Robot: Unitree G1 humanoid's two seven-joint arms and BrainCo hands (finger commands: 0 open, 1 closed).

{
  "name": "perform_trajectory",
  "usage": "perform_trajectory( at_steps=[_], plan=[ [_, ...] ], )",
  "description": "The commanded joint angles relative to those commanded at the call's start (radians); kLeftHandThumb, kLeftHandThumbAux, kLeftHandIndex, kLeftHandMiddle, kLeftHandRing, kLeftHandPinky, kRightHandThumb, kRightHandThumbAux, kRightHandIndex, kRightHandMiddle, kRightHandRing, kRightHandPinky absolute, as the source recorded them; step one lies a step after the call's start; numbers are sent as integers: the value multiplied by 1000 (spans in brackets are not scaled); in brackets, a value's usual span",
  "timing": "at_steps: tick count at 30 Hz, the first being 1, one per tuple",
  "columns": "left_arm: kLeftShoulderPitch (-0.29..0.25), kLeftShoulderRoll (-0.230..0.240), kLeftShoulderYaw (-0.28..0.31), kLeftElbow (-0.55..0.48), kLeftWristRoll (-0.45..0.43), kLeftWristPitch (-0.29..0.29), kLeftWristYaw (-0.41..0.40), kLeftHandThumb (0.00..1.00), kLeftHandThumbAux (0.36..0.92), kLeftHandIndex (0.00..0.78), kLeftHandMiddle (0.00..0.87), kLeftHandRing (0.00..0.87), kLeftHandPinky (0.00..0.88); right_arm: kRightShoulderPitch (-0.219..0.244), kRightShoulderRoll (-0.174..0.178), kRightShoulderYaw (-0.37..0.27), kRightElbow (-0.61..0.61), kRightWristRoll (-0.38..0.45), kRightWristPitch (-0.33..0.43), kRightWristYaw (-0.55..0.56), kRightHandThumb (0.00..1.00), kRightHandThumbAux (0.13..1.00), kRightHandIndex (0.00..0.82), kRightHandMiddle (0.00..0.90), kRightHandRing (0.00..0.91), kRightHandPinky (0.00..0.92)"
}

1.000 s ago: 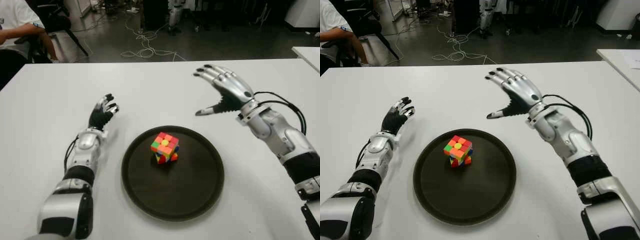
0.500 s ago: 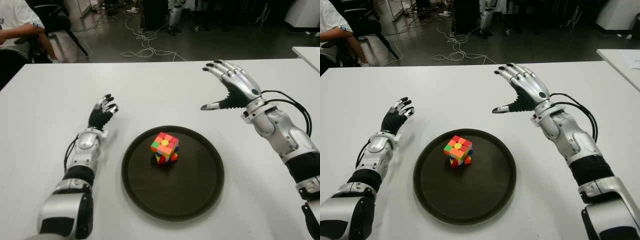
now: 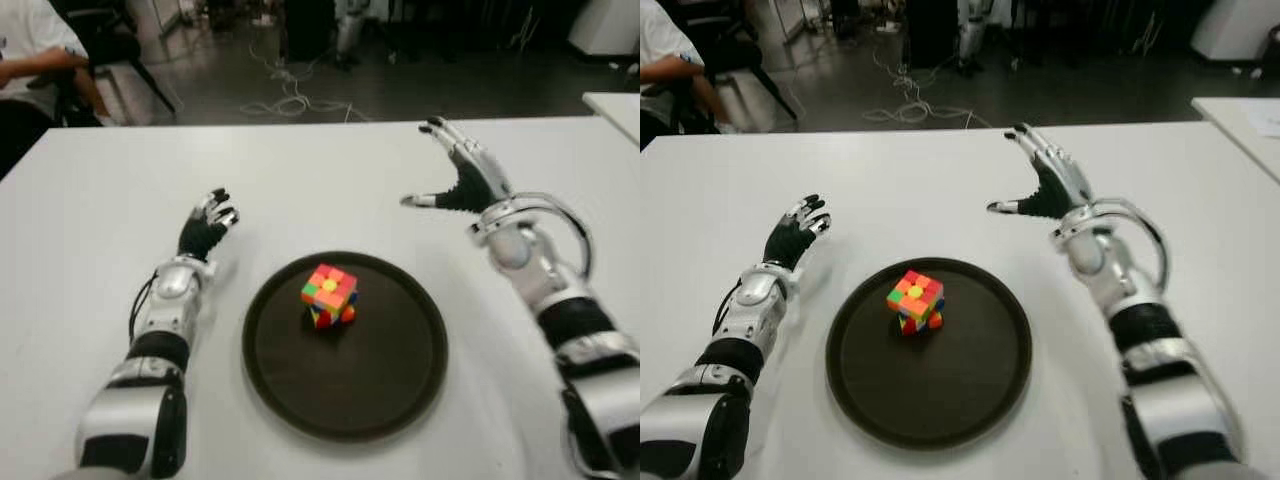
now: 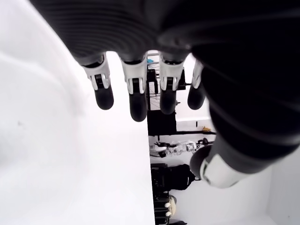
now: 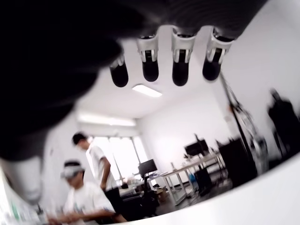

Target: Pick up the Rubik's Cube and put it in the plate

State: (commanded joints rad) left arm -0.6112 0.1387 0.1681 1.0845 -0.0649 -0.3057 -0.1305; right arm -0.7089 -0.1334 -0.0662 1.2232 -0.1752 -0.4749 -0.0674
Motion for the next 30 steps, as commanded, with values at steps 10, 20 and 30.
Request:
perform_trajectory(
  at_steps=[10, 20, 30],
  plan=[
    [3, 1, 11, -16, -12, -6, -17, 250, 714, 64, 134, 121, 87, -121, 8, -201, 29, 247, 238, 124, 23, 706, 231, 331, 373, 419],
    [3, -4, 14, -14, -12, -6, 0, 240, 715, 65, 137, 127, 95, -101, 9, -159, 22, 212, 141, 100, 2, 680, 243, 339, 381, 421],
    [1, -3, 18, -12, -20, -8, -16, 240, 724, 65, 139, 130, 99, -106, -1, -131, 52, 193, 139, 89, 0, 657, 227, 336, 387, 444]
  ],
)
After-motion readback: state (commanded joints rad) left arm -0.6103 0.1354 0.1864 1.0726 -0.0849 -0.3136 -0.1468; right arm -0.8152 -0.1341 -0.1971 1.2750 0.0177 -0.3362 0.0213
